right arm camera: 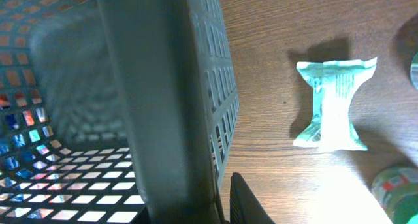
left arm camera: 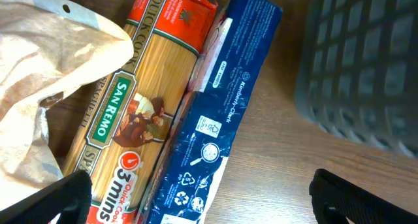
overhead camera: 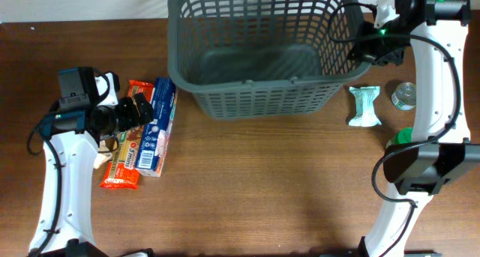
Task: Pack container
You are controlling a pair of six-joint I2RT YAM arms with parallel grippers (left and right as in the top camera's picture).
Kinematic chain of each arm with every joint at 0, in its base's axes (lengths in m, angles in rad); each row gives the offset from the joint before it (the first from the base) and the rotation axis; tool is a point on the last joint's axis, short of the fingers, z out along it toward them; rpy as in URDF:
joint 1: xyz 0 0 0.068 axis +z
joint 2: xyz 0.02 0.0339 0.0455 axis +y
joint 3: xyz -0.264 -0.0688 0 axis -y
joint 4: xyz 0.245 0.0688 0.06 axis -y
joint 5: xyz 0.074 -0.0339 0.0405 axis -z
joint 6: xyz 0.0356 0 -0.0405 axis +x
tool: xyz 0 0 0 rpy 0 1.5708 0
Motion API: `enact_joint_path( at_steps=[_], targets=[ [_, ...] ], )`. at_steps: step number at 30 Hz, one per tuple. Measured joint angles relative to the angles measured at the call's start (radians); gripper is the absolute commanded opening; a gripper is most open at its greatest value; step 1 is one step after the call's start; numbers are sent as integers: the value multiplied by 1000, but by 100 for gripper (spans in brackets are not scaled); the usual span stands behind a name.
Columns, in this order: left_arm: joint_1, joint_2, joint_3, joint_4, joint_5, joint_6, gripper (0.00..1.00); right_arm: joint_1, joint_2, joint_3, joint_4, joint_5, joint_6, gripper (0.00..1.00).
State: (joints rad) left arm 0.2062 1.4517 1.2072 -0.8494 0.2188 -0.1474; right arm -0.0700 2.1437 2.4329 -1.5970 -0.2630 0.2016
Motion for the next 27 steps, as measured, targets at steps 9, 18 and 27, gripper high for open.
enact_joint_path(
  at_steps=[9, 18, 27],
  targets=[
    [0, 0, 0, 0, 0, 0, 99, -1, 2, -2, 3, 41, 74, 49],
    [0, 0, 1, 57, -1, 0, 99, -8, 5, 128, 103, 78, -50, 67],
    [0, 0, 1, 60, -3, 0, 99, -69, -105, 410, 105, 67, -101, 84]
  ],
)
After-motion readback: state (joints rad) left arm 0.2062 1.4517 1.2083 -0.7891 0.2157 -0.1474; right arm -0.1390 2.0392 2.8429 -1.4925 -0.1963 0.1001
